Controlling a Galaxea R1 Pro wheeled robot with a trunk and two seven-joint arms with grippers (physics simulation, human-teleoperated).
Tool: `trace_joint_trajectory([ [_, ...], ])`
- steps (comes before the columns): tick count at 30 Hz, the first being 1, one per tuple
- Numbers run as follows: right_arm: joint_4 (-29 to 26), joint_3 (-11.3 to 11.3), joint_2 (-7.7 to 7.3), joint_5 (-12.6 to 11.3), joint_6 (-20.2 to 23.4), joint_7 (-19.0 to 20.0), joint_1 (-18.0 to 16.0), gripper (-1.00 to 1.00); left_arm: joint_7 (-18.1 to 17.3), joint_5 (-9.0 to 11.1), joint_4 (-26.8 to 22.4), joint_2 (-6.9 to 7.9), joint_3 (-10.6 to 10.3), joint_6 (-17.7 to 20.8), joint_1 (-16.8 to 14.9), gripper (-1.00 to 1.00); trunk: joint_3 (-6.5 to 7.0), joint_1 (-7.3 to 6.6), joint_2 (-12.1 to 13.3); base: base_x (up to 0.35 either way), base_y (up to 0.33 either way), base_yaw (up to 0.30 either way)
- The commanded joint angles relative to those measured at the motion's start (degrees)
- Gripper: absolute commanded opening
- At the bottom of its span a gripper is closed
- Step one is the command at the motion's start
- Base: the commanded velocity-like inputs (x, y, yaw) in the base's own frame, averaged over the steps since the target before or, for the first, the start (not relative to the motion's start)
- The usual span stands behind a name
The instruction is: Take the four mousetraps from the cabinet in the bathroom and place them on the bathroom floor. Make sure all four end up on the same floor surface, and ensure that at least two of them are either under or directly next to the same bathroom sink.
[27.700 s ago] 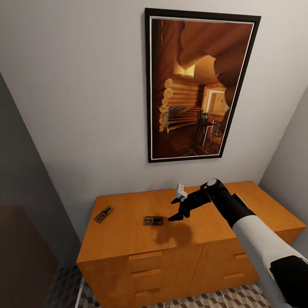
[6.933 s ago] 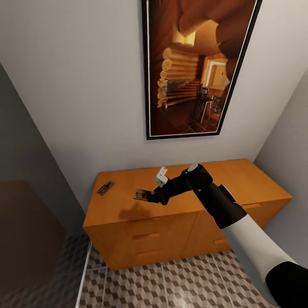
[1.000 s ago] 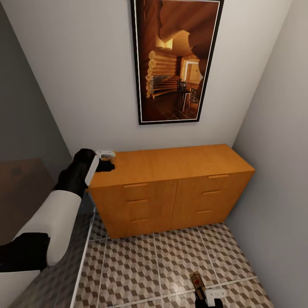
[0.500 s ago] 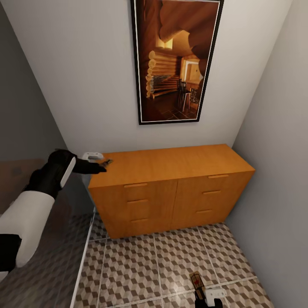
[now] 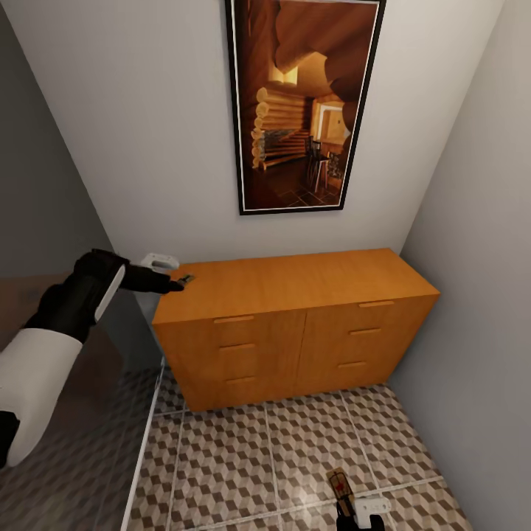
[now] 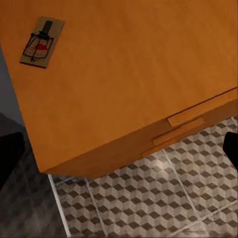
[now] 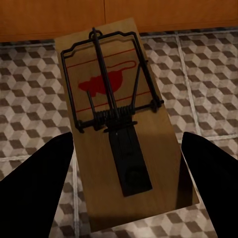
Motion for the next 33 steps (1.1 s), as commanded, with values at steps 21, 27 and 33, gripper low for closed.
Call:
trace_joint_trajectory([
  [21,0.1,0.0,0.47,0.0,0.1,0.0,0.0,-1.00,0.0,0.0,-1.0,0.04,-5.3,0.0,0.0,1.00,0.00,0.00,0.0,0.114,0.005,0.000],
  [27,0.1,0.0,0.63,0.0,0.2,0.0,0.0,-1.00,-0.1,0.0,-1.0,0.04,-5.3,-0.1,0.0,1.00,0.00,0.00,0.0,0.124,0.093,0.000],
  [33,0.1,0.0,0.65,0.0,0.2,0.0,0.0,-1.00,-0.1,0.0,-0.9,0.04,-5.4,-0.1,0.1,1.00,0.00,0.00,0.0,0.119,0.120,0.000],
])
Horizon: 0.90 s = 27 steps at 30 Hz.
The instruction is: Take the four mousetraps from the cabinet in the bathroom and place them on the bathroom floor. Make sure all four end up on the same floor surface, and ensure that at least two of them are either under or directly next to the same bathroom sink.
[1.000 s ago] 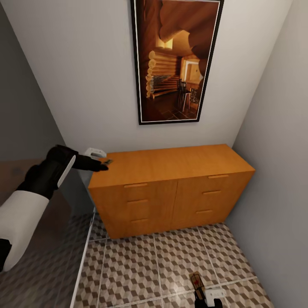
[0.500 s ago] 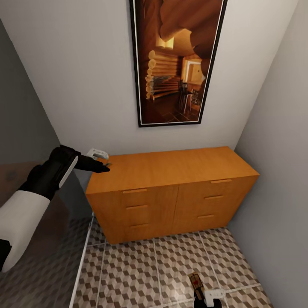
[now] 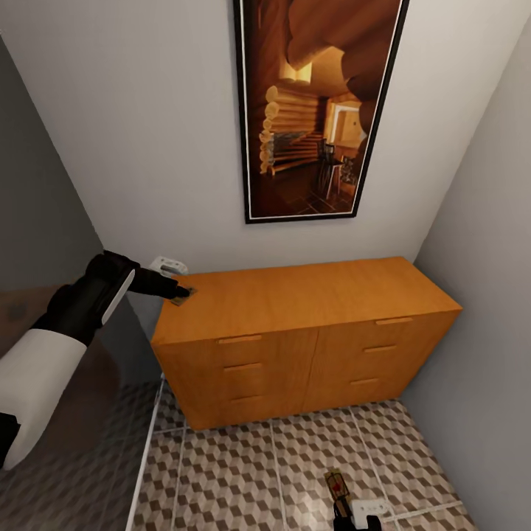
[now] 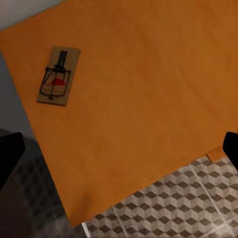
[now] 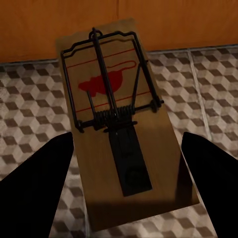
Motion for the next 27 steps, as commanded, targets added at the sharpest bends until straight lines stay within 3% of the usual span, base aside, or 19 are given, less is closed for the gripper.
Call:
trace_joint_trajectory([
  [1,0.0,0.0,0.00,0.0,0.0,0.0,0.0,-1.00,0.0,0.0,0.0,0.02,0.0,0.0,0.0,1.00,0.00,0.00,0.0,0.061,0.125,0.000],
  [18,0.0,0.0,0.01,0.0,0.0,0.0,0.0,-1.00,-0.1,0.0,0.7,0.00,-0.1,-0.1,0.2,1.00,0.00,0.00,0.0,0.010,0.045,0.000],
  [27,0.0,0.0,0.01,0.0,0.0,0.0,0.0,-1.00,-0.1,0.0,1.4,0.00,-0.2,-1.1,0.3,1.00,0.00,0.00,0.0,0.140,0.088,0.000],
])
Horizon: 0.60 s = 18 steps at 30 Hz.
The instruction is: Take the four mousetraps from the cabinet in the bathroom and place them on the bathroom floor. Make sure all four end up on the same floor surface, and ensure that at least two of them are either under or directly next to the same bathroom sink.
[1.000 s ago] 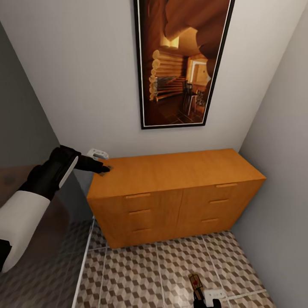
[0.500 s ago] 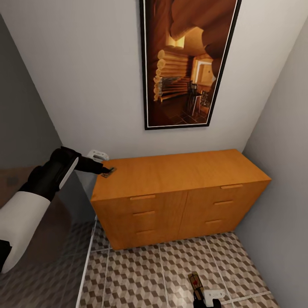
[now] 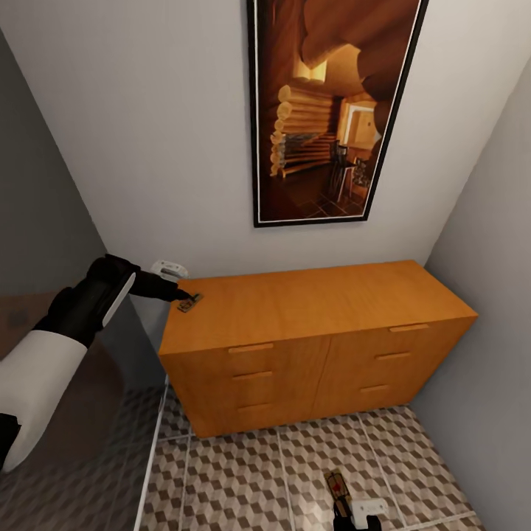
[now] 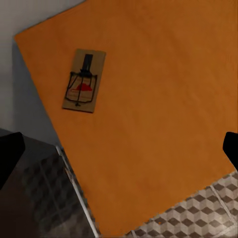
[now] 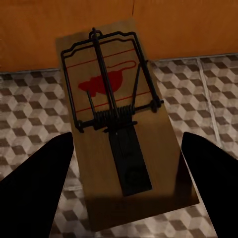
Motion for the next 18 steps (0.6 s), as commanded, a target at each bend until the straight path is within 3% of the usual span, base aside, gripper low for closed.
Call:
trace_joint_trajectory([
  [1,0.0,0.0,0.00,0.0,0.0,0.0,0.0,-1.00,0.0,0.0,0.3,0.00,0.0,-0.1,0.0,1.00,0.00,0.00,0.0,0.216,0.157,0.000],
  [12,0.0,0.0,0.00,0.0,0.0,0.0,0.0,-1.00,0.0,0.0,3.5,0.01,-1.8,-1.4,0.0,1.00,0.00,0.00,0.0,0.209,0.154,0.000],
  [18,0.0,0.0,0.00,0.0,0.0,0.0,0.0,-1.00,0.0,0.0,5.7,0.00,-2.3,-2.9,0.0,1.00,0.00,0.00,0.0,0.070,0.041,0.000],
])
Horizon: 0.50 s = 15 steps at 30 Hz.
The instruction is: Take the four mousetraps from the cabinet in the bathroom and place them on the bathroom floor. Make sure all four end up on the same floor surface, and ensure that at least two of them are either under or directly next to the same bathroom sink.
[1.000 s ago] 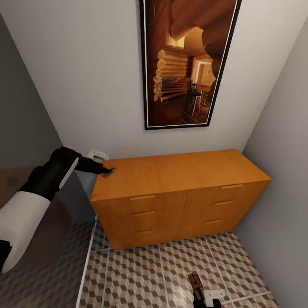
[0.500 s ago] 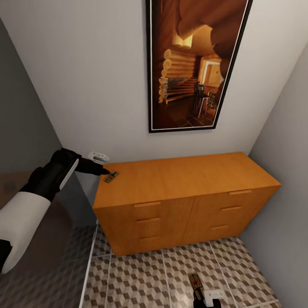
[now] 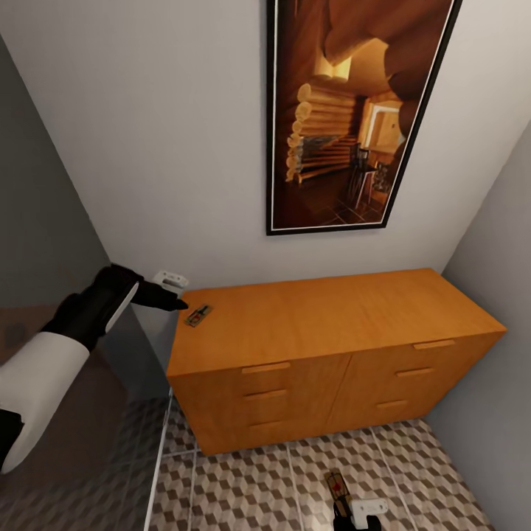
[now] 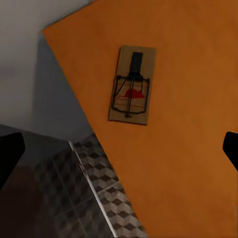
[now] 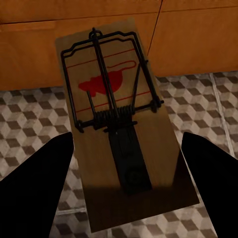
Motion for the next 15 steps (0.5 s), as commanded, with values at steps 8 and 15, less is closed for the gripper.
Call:
trace_joint_trajectory([
  [8,0.0,0.0,0.00,0.0,0.0,0.0,0.0,-1.00,-0.1,0.1,2.7,-0.08,-4.3,-1.1,0.1,1.00,0.00,0.00,0.0,0.004,0.002,0.000],
  [15,0.0,0.0,0.00,0.0,0.0,0.0,0.0,-1.00,-1.3,0.1,4.2,-0.23,-4.8,-1.3,0.1,1.00,0.00,0.00,0.0,0.000,0.000,0.000],
])
